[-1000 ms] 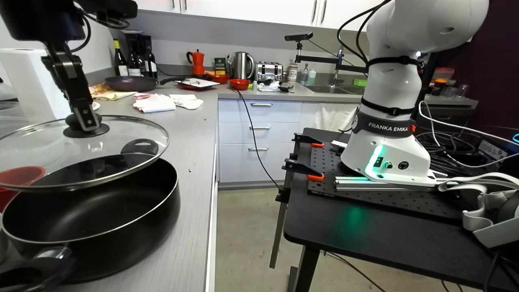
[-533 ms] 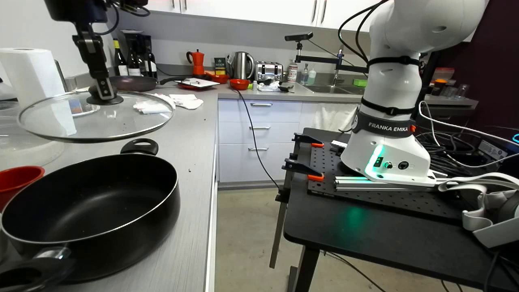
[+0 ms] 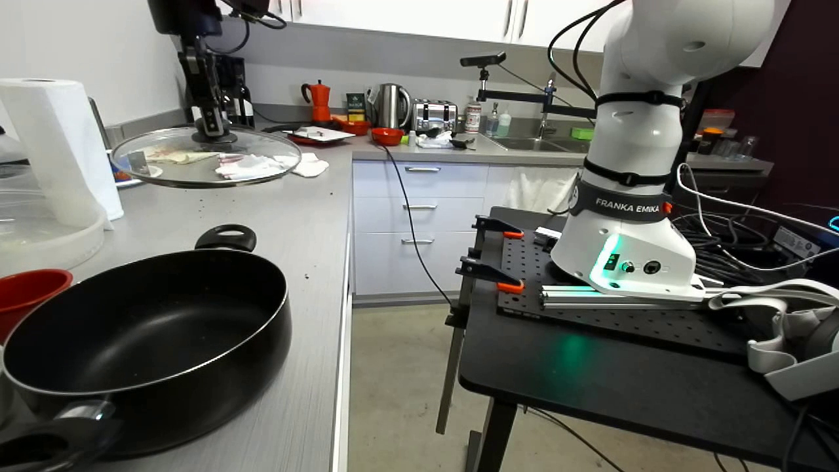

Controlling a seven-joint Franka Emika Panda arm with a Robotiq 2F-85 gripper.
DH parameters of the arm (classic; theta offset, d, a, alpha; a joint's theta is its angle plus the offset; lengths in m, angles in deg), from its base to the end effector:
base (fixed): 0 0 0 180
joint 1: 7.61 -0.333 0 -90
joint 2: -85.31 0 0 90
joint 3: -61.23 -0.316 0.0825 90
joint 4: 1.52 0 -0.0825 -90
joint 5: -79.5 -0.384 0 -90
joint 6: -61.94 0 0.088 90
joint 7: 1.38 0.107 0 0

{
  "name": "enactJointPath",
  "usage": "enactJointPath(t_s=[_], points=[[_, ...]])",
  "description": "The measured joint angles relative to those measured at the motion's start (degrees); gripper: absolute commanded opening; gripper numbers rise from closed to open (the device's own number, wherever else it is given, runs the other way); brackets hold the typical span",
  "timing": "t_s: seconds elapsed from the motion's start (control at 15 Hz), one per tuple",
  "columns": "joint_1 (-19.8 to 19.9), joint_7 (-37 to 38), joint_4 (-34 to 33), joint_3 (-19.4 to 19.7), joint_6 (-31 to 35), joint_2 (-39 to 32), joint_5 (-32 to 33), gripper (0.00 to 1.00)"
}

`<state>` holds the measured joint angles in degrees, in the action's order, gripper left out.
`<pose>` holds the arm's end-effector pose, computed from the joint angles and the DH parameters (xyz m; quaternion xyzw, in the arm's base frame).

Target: Remove the glass lid from the pot.

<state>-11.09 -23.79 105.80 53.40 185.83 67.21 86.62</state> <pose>0.6123 0.1127 0.3448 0.9467 0.3205 -0.0141 0.0287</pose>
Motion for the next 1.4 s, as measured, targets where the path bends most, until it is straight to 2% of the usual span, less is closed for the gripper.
enactJointPath(t_s=[0.47, 0.73, 1.13, 1.4], points=[[6.2, -0.1, -0.2, 3.9, 0.3, -0.4, -4.7, 0.25], [8.7, 0.0, -0.7, 5.1, 2.5, -3.3, -6.5, 0.25], [9.0, 1.6, -1.8, 5.7, 7.8, -11.8, -6.5, 0.25], [8.3, 2.5, -2.7, 5.5, 9.0, -16.4, -6.4, 0.25]])
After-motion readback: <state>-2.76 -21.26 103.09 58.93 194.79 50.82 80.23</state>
